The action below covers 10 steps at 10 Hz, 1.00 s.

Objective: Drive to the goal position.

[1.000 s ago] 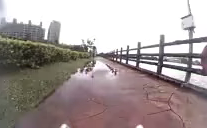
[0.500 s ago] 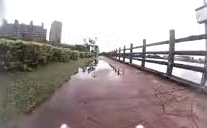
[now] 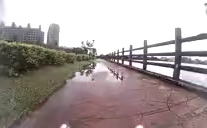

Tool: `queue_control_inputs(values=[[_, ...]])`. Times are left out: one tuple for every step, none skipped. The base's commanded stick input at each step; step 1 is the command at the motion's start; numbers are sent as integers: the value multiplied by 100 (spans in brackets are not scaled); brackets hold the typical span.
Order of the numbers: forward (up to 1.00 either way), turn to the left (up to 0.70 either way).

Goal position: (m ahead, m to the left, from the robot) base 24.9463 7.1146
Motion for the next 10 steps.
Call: queue_control_inputs(values=[[85,-21],[85,-6],[85,1],[85,1],[85,1],[85,1],[85,1],[85,1],[85,1],[85,1]])
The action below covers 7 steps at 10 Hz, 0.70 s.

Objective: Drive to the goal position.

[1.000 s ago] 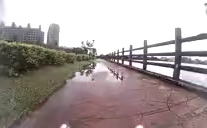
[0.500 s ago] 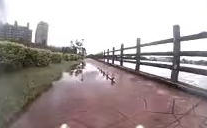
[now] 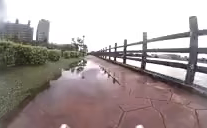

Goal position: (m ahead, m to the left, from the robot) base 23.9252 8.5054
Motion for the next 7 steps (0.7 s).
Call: queue_control_inputs(values=[[85,1],[85,1],[85,1],[85,1],[85,1],[85,1],[85,1]])
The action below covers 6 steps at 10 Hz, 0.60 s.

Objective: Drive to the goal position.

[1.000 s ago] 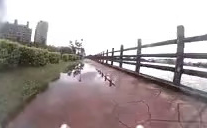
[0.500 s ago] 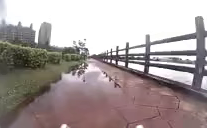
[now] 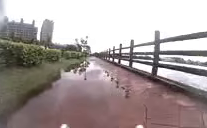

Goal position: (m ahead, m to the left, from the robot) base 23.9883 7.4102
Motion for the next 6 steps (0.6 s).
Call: queue_control_inputs(values=[[85,1],[85,1],[85,1],[85,1],[85,1],[85,1]])
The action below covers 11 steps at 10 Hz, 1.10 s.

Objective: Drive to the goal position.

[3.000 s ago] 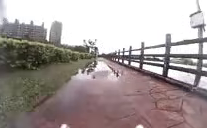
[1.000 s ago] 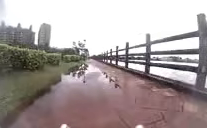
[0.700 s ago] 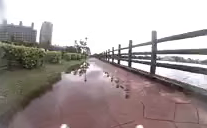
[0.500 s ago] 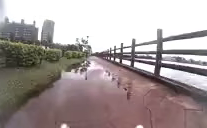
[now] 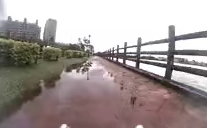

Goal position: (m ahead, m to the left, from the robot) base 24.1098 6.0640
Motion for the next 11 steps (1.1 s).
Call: queue_control_inputs(values=[[85,1],[85,1],[85,1],[85,1],[85,1],[85,1],[85,1],[85,1],[85,1],[85,1],[85,1]])
